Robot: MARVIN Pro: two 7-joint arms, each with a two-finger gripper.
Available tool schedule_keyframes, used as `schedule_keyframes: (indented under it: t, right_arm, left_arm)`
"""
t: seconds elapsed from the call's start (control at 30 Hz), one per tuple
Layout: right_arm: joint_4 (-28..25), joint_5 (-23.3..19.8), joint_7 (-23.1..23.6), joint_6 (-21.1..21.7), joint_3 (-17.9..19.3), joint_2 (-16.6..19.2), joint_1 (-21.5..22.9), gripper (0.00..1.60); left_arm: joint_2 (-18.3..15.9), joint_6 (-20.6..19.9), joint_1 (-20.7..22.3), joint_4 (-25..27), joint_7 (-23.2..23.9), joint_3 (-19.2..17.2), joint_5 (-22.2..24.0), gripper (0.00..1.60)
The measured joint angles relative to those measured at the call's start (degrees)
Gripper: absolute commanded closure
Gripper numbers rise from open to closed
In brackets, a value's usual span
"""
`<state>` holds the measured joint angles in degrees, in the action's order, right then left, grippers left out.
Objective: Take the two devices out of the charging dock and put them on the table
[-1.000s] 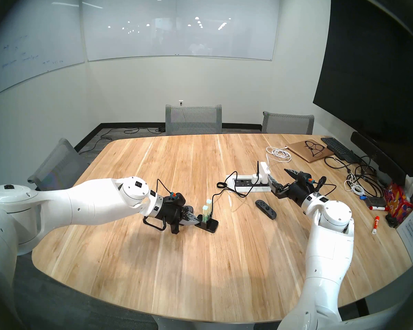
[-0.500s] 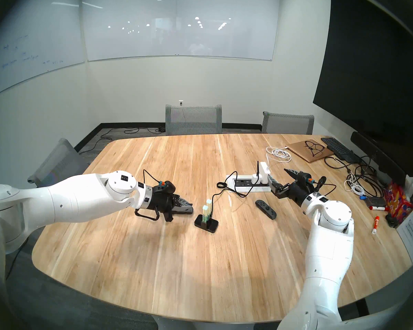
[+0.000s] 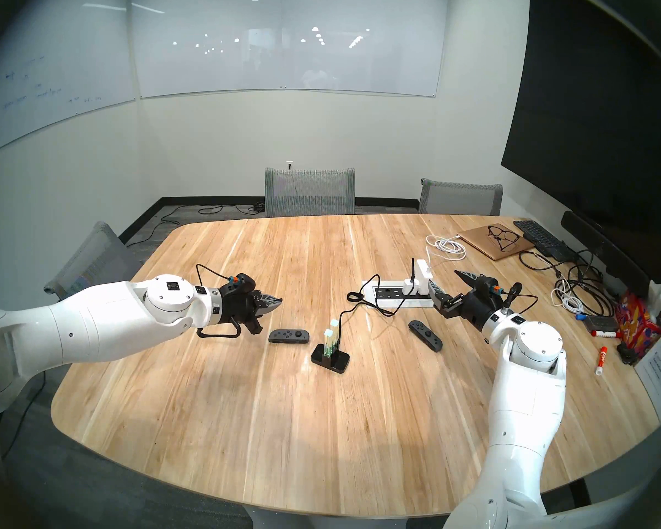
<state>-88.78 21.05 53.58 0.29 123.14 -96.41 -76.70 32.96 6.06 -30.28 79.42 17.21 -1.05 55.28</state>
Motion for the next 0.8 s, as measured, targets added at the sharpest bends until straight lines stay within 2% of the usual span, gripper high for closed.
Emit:
schedule_keyframes:
  t: [0.1,0.37,0.63,0.8]
  right_arm:
    - [0.00,0.00,0.01,0.00,0.00,0.00,0.01,0.00]
    - [0.01,0.01,0.02,-0.01,0.00,0.00,0.01,0.00]
    - [0.01,0.02,0.02,-0.02,0.00,0.00,0.02,0.00]
    - [0.01,0.02,0.02,-0.02,0.00,0.00,0.03,0.00]
  left_arm:
    - [-0.65,0.85,-1.60,0.16,-4.06,-0.98,-0.53,1.60]
    - [-1.88,2.55,-4.04,0.70,-11.06,-2.60,-2.67,1.60]
    - [-3.79,4.46,-6.92,2.75,-19.71,-4.70,-6.86,1.60]
    - [-4.64,4.72,-8.19,3.86,-23.58,-5.68,-9.02,1.60]
